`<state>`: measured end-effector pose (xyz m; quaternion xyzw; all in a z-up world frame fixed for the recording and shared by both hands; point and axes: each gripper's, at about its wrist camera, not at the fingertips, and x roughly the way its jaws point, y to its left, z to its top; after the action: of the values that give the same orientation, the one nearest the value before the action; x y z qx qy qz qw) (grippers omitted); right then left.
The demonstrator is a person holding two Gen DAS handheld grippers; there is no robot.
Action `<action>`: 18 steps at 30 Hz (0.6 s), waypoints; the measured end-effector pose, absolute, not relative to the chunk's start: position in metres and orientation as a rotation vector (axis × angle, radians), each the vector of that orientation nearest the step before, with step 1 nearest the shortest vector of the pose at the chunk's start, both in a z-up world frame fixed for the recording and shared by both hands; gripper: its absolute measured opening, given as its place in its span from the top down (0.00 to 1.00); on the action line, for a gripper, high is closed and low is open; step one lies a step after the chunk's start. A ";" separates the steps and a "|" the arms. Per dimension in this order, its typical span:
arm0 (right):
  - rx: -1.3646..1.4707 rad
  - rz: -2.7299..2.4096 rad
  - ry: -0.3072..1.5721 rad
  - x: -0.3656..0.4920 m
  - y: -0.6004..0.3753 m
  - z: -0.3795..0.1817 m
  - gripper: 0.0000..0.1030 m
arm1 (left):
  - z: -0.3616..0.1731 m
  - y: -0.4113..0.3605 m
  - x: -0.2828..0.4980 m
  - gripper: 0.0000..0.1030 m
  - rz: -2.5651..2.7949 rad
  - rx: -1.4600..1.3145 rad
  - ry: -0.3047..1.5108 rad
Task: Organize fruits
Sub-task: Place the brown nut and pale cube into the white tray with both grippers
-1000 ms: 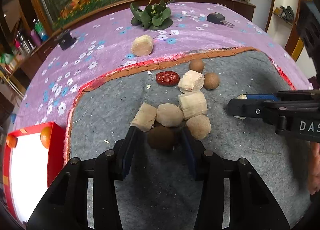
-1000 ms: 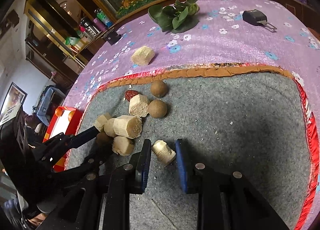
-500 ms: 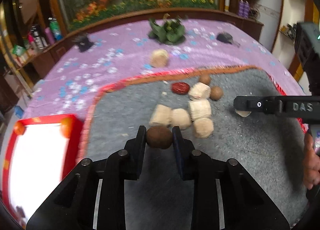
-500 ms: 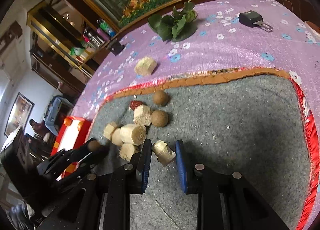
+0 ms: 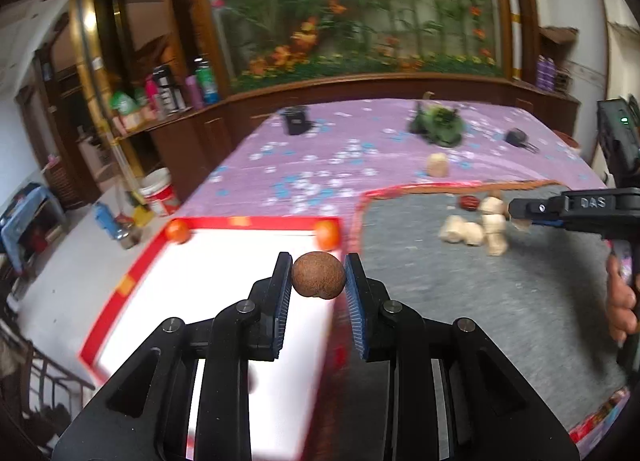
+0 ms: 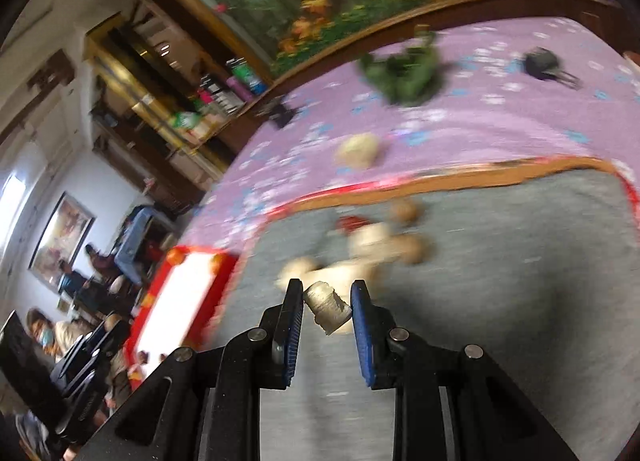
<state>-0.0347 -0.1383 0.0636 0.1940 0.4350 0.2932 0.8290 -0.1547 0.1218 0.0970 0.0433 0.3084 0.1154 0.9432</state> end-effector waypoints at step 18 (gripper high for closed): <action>0.253 0.914 0.973 -0.101 0.066 0.081 0.77 | 0.075 0.208 -0.192 0.75 0.376 -0.019 0.631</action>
<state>-0.1009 0.0664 0.0806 0.1170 0.4501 0.4228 0.7778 -0.1919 0.2080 0.0748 -0.0091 0.3084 0.1838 0.9333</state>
